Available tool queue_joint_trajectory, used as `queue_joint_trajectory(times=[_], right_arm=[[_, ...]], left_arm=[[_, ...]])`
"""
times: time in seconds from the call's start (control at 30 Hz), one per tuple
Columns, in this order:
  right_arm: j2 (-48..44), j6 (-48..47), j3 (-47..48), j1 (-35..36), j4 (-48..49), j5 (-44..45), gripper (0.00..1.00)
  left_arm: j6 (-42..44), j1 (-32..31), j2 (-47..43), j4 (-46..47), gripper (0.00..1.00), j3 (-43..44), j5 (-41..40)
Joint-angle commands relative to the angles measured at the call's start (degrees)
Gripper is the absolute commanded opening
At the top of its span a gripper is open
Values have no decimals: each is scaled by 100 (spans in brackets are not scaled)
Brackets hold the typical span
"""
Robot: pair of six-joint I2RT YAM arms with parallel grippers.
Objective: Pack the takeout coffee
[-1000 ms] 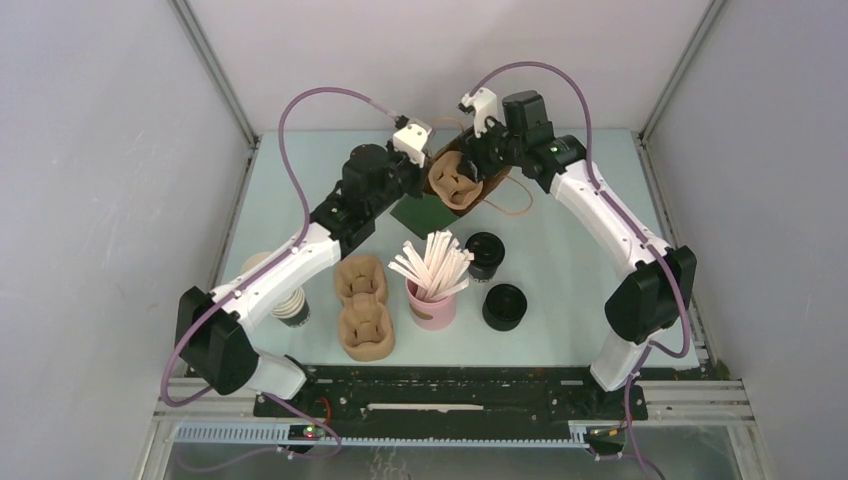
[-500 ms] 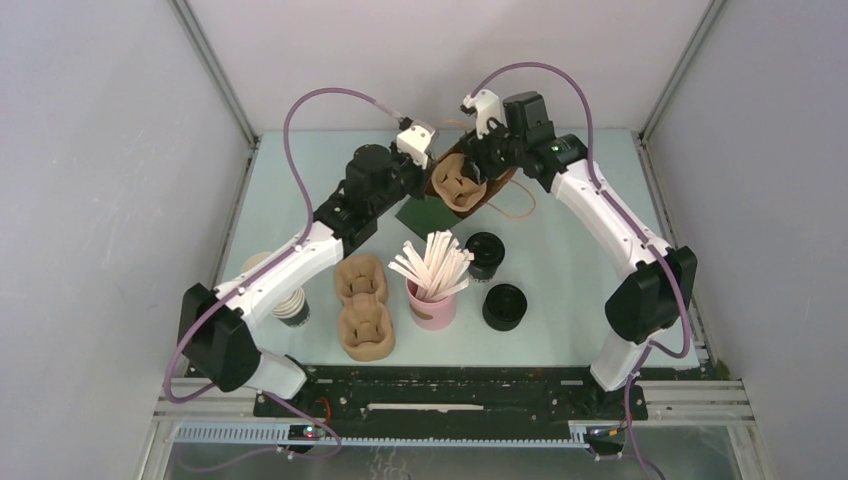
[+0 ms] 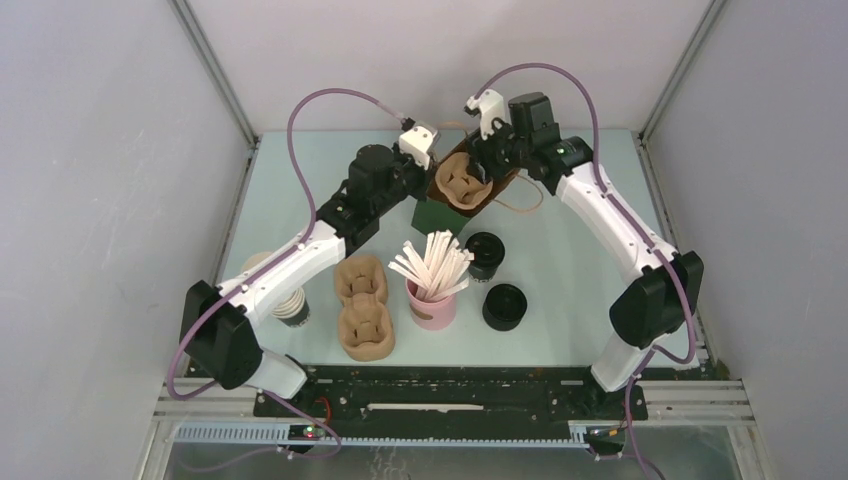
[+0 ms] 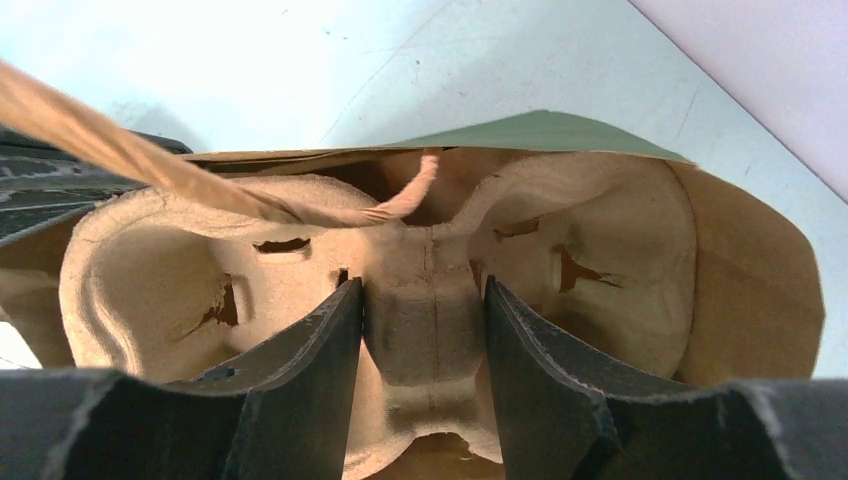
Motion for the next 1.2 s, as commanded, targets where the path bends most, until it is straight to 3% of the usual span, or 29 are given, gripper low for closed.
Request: queue_joint_trajectory(times=[0.0,0.23,0.5,0.73,0.87,1.17], right_arm=[[-29,-301,-244,185,498,776,55],[-39,-512,-830,437,1404,1412,55],[-187,-271,-1721,463,2885,933,57],[27,-544,-1670,290,2627,162,57],[21,-647,-1800,244,2956,-203,59],[321,-738,-1774,157,3217,-160,58]], left_arm=[[-135,30,-55,72,0,447,131],[-215,30,-76,24,0,486,211],[-849,37,6,84,0,545,38],[-1371,143,23,431,0,346,308],[-1649,234,111,567,0,325,639],[-1733,233,149,569,0,281,899]])
